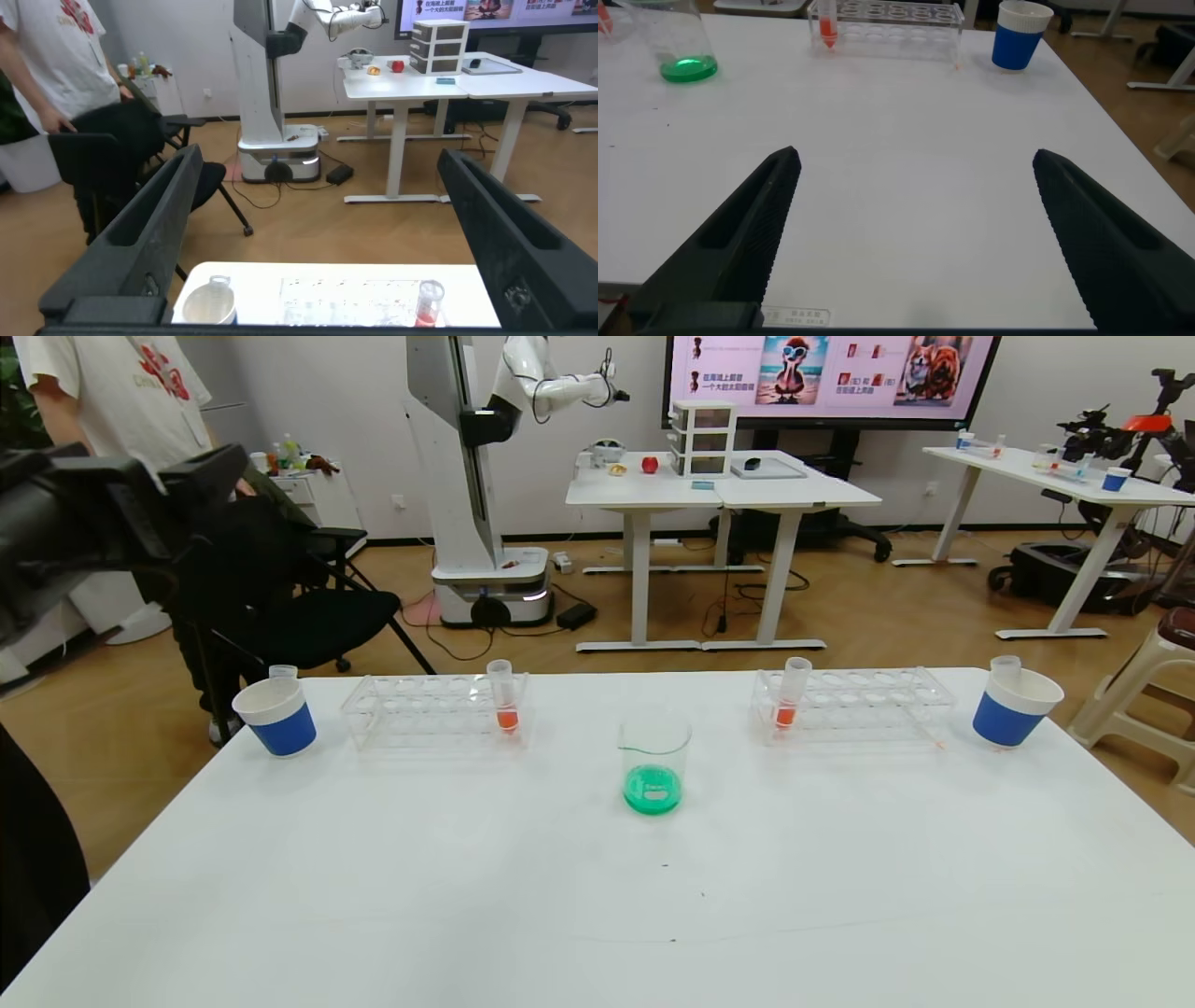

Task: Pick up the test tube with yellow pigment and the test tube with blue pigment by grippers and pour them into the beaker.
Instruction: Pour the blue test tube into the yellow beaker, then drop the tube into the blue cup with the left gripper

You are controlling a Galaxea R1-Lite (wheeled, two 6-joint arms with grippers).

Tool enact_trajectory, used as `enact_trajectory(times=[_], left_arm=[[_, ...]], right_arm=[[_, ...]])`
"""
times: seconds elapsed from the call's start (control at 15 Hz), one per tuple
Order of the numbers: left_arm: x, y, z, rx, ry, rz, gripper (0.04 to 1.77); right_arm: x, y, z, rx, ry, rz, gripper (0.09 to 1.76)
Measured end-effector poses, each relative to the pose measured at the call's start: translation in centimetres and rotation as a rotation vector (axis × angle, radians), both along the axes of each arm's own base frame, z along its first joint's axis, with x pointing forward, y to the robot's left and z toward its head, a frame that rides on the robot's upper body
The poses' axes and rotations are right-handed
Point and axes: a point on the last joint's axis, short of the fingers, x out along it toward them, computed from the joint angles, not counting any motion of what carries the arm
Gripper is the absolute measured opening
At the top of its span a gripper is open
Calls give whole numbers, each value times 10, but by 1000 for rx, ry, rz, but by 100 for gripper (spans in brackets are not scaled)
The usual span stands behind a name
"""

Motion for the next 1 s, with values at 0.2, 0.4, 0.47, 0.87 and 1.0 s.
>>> enact_trajectory(times=[0.2,0.4,0.47,0.87,1.0], left_arm=[[-59,13,-2,61,8,50,175],[-121,23,-12,95,70,97,175],[-140,25,-17,100,87,106,175],[-233,29,-59,90,33,158,175],[-251,29,-83,86,-10,126,175]], right_arm=[[0,0,0,0,0,0,174],[0,0,0,0,0,0,174],[0,0,0,0,0,0,174],[0,0,0,0,0,0,174],[0,0,0,0,0,0,174]])
